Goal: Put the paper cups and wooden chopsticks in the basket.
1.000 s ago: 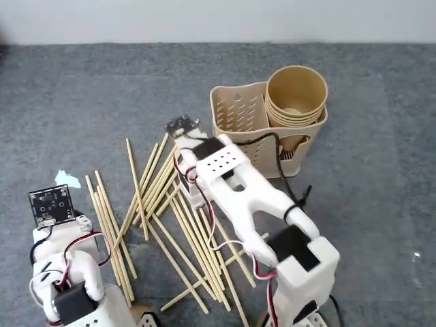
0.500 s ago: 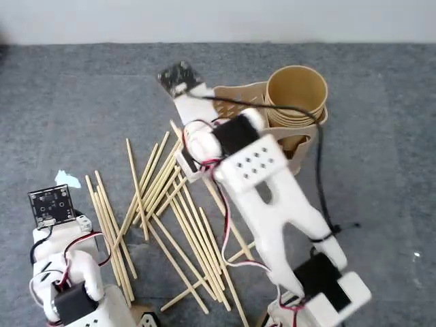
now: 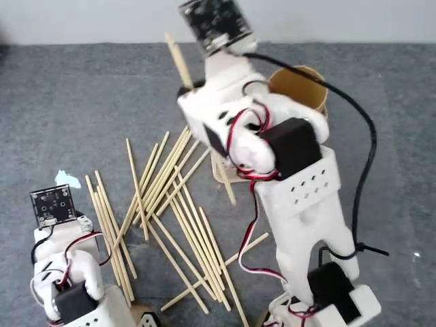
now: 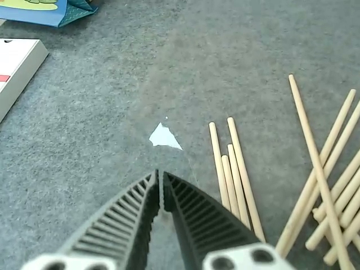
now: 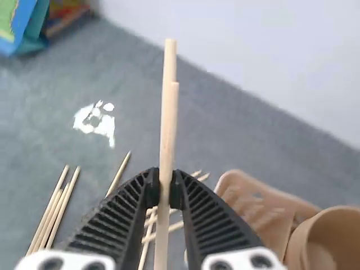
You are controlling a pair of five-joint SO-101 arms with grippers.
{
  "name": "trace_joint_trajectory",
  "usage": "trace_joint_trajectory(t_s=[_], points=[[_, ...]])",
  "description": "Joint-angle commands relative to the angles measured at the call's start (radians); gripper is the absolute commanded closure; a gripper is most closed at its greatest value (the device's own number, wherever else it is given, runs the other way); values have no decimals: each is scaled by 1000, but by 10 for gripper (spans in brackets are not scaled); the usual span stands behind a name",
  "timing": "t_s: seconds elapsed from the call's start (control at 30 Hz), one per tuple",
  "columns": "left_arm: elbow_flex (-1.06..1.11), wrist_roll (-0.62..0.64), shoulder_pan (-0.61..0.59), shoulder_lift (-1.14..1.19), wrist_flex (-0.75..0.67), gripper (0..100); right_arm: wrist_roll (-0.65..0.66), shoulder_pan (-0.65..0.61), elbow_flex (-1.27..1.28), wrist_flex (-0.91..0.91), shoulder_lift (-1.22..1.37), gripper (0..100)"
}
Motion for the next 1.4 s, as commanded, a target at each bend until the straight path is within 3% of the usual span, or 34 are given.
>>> trace_joint_trajectory(t_s=[0.0,0.23,0.57,0.73,1.07,1.27,1.37], points=[[-8,-9,-2,-20,-20,988,11,62,-49,-111,-53,991],[-8,-9,-2,-20,-20,988,3,173,-49,-308,-54,991],[-8,-9,-2,-20,-20,988,2,206,-5,-486,-45,991],[-8,-9,-2,-20,-20,988,2,214,172,-613,-90,991],[-8,-9,-2,-20,-20,988,71,234,810,-1130,-332,991],[-8,-9,-2,-20,-20,988,81,232,1028,-1228,-358,987],[-8,-9,-2,-20,-20,988,81,231,1040,-1170,-352,958]])
